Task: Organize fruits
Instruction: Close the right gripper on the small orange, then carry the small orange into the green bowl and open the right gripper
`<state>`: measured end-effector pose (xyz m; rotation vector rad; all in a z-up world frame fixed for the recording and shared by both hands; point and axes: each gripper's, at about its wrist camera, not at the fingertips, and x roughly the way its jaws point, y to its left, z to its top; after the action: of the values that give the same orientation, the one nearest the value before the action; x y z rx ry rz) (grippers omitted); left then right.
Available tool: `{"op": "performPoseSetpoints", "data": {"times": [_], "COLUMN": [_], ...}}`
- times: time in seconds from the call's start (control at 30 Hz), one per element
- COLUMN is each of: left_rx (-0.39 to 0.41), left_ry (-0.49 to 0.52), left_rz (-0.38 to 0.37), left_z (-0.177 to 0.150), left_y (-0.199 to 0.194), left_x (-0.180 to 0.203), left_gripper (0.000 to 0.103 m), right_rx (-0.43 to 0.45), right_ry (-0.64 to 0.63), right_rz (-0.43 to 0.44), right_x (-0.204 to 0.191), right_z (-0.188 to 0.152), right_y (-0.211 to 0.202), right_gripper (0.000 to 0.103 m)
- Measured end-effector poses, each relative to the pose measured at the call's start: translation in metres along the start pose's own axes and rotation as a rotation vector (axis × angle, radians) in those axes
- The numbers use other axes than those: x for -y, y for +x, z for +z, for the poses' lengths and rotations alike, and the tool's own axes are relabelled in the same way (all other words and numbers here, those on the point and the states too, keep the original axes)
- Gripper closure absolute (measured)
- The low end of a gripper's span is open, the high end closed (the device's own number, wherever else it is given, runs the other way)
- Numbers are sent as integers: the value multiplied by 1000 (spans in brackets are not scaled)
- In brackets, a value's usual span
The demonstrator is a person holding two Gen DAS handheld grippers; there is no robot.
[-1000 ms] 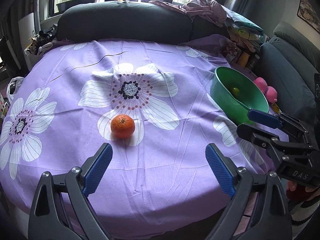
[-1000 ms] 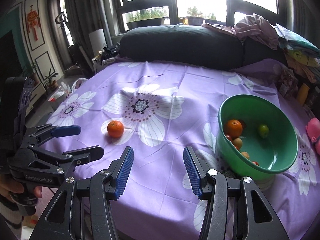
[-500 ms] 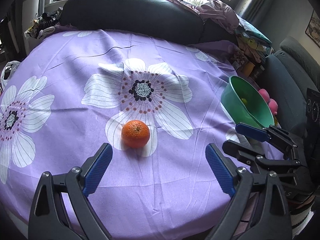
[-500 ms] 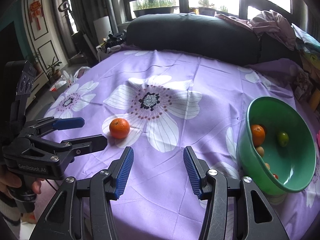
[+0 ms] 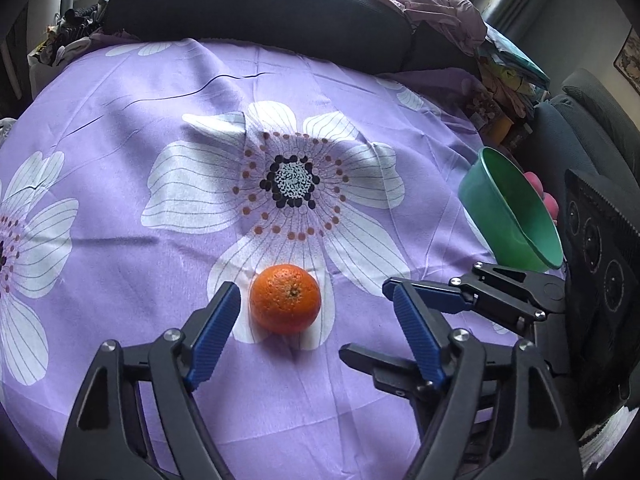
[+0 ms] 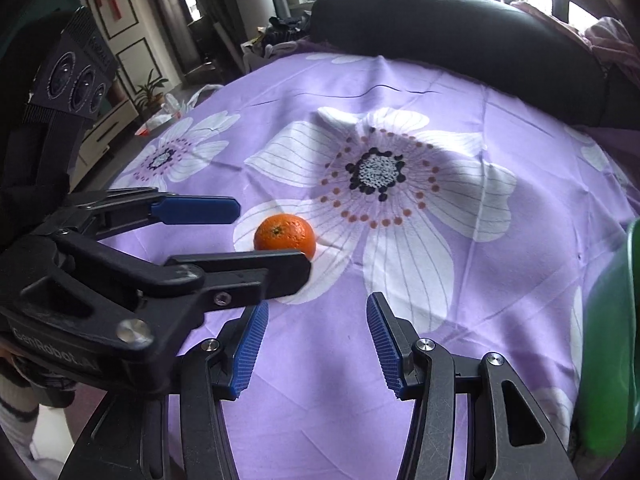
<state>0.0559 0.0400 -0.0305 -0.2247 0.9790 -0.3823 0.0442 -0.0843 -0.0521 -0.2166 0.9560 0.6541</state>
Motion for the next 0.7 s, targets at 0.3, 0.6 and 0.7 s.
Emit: {"op": "performPoseSetpoints", "data": {"times": [0.3,0.6,0.7], "left_rx": [-62,-58,-42], "left_ry": [-8,-3,19], "left_rz": [-7,7,1], "left_z": [5,3,5], "left_y": [17,15,10], "left_x": [-11,-15,-5], "left_gripper": [42,62,61], "right_rx": [-51,-53,-28], "right_ry": [-67,-84,-81], "right_rz": [44,78,65], "right_x": [-10,-12,-12], "right_z": [23,27,25], "right_y": [34,42,34], "right_gripper": [50,64,64]}}
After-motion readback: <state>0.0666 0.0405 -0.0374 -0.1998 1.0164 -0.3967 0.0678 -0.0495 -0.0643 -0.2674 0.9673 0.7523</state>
